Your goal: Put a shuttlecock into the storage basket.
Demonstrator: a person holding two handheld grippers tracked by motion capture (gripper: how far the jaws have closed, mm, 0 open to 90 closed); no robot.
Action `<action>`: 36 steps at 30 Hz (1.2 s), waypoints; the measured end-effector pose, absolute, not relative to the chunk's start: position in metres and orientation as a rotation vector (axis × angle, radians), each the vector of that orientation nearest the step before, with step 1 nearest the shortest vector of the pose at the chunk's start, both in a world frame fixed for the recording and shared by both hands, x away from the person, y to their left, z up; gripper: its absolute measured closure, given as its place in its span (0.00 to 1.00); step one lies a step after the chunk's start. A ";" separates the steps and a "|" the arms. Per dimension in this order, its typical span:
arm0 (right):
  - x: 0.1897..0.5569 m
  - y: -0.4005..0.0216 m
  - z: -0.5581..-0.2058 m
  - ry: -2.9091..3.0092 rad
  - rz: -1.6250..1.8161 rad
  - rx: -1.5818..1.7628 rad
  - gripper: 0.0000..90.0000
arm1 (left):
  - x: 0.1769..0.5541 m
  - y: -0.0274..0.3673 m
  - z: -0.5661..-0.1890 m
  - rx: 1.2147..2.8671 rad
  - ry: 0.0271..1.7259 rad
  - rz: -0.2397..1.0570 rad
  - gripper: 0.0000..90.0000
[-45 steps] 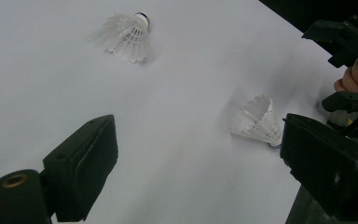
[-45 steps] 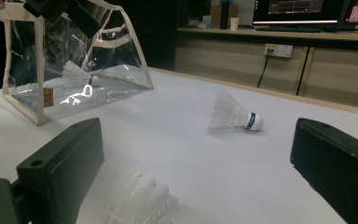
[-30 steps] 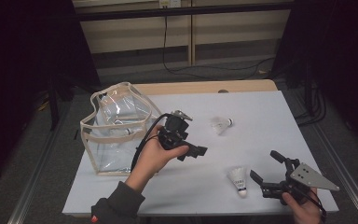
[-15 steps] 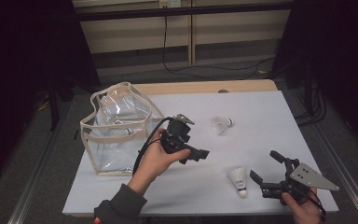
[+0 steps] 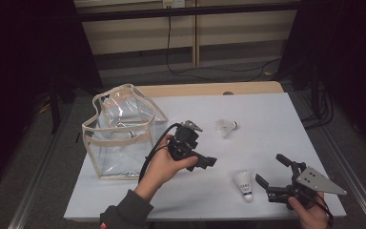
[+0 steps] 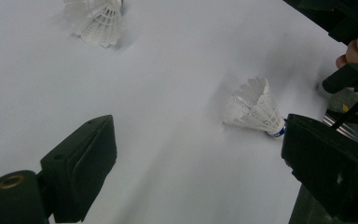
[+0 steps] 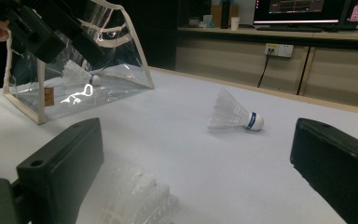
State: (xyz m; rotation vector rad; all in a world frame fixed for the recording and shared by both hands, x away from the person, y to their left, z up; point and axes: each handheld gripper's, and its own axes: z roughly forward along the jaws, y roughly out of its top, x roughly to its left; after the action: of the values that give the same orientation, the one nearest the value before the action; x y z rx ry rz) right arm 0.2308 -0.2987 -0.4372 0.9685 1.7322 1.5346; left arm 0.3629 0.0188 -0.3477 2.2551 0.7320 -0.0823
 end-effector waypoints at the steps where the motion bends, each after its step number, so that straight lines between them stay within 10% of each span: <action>1: 0.231 -0.299 -0.437 1.733 1.532 0.970 0.03 | 0.363 0.018 -0.349 2.259 0.729 -0.084 0.11; 36: 0.232 -0.299 -0.438 1.736 1.531 0.978 0.03 | 0.351 0.001 -0.373 2.290 0.658 -0.107 0.09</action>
State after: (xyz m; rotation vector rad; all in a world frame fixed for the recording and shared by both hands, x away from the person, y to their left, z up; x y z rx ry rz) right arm 0.2318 -0.2994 -0.4380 0.9785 1.7364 1.5309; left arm 0.3512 0.0010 -0.3727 2.2903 0.6581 -0.1073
